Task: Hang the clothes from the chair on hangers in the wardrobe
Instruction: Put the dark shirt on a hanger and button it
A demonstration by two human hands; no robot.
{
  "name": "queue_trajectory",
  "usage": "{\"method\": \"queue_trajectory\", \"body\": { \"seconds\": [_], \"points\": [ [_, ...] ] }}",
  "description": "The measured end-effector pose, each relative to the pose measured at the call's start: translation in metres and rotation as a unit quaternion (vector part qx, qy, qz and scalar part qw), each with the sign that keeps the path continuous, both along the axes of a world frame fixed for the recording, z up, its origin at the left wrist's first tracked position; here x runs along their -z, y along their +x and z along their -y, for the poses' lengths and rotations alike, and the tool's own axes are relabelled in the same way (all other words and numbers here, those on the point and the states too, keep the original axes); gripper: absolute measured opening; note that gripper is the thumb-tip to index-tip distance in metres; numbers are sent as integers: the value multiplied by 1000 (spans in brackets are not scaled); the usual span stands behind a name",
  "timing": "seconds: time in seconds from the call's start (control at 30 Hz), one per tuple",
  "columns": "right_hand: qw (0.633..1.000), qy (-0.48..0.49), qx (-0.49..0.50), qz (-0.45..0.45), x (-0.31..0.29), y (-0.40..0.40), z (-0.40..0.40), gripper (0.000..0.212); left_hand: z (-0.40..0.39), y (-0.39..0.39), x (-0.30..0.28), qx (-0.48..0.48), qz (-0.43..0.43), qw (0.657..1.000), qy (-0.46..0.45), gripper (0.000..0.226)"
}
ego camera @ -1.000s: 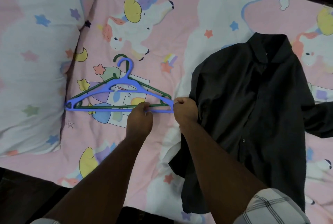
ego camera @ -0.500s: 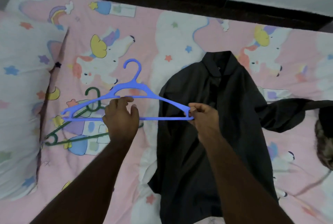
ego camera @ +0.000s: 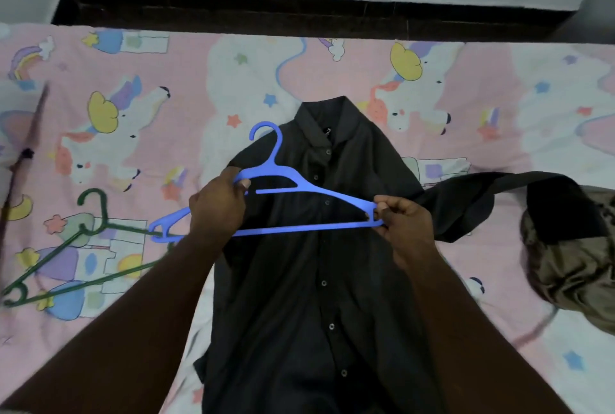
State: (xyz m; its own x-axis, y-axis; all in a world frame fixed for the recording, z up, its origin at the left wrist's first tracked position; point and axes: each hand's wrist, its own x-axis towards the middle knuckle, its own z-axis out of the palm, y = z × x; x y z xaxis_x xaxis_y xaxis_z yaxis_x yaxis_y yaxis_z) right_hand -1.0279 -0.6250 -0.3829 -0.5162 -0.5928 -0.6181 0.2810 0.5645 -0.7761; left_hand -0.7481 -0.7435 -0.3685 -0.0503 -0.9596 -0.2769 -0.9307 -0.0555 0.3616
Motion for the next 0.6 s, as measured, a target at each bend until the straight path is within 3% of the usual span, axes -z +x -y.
{"method": "queue_trajectory", "body": {
  "seconds": [0.1,0.2,0.4,0.6],
  "points": [
    [999,-2,-12,-34,11,-12,21,15,7,-7,-1,-49,-6,998,-23,27],
    [989,7,-41,-140,18,-17,44,6,17,-6,-2,-98,-2,994,-44,30],
    [940,22,-147,-308,11,-17,100,19,40,-3,10,-145,7,988,-56,30],
    [882,56,-264,-388,27,-17,163,25,60,-3,22,-169,-8,984,-56,30]
  ]
}}
